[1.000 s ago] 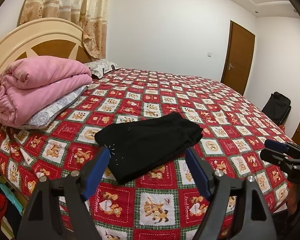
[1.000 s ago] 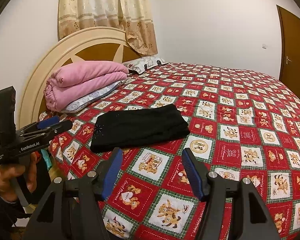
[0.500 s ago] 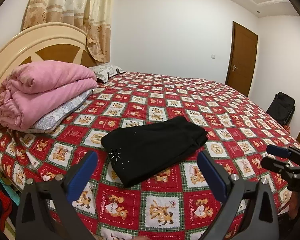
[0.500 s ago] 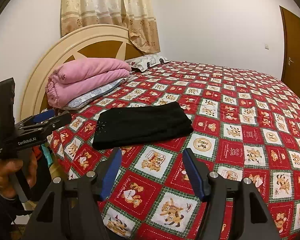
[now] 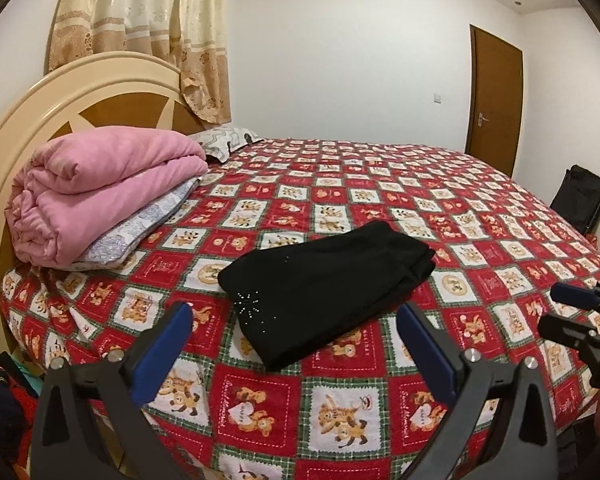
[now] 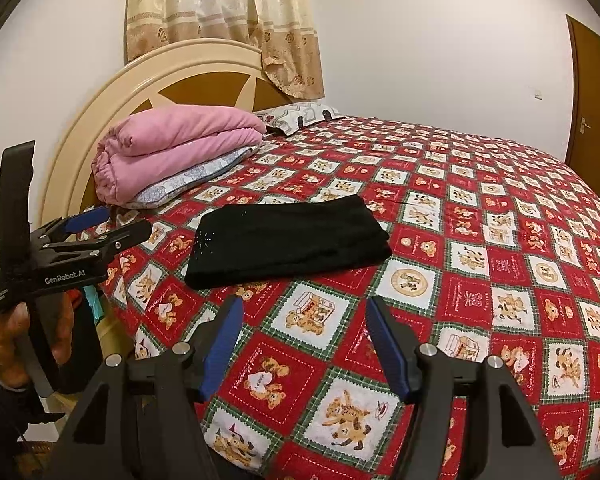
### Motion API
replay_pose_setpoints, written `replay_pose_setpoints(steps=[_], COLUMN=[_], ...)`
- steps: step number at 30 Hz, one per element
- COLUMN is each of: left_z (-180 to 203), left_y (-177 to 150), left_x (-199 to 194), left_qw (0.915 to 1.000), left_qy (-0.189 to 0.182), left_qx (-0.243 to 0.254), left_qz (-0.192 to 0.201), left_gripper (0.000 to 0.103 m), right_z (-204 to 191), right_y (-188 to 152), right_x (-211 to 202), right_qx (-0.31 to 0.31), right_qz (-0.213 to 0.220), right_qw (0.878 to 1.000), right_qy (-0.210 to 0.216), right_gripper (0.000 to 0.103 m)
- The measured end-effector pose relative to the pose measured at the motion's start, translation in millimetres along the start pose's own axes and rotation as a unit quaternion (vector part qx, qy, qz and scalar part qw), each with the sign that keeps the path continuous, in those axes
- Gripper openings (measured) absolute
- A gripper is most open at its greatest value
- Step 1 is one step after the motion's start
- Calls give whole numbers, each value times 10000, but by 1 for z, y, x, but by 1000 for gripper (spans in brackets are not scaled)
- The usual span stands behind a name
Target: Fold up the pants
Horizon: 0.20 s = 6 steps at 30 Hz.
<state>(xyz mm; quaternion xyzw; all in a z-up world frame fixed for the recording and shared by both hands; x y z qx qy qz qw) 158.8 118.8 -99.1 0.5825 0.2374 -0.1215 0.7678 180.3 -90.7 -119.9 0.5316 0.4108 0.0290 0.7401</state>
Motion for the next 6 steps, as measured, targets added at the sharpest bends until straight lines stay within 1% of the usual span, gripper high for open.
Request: replay_pose_setpoints(steps=[6], left_z=[4], left_y=[1], left_x=[-3], left_qw=[9999], left_qy=[-99], left_qx=[69], left_qz=[63], left_gripper=[103], right_z=[0], right_y=[-2], right_x=[0], right_qx=[24], right_qz=[-15], right_qw=[10000], right_qy=[24], right_gripper=[65])
Point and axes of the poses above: each gripper's, at about its wrist camera, not at the fingertips, and x roughly the way its jaws point, z to its right, y to its top, the point moved 5 cm from there along x, roughly the way its jaws point, and after that the axes turned 13 degrees about -x, right-handed, at the moved point
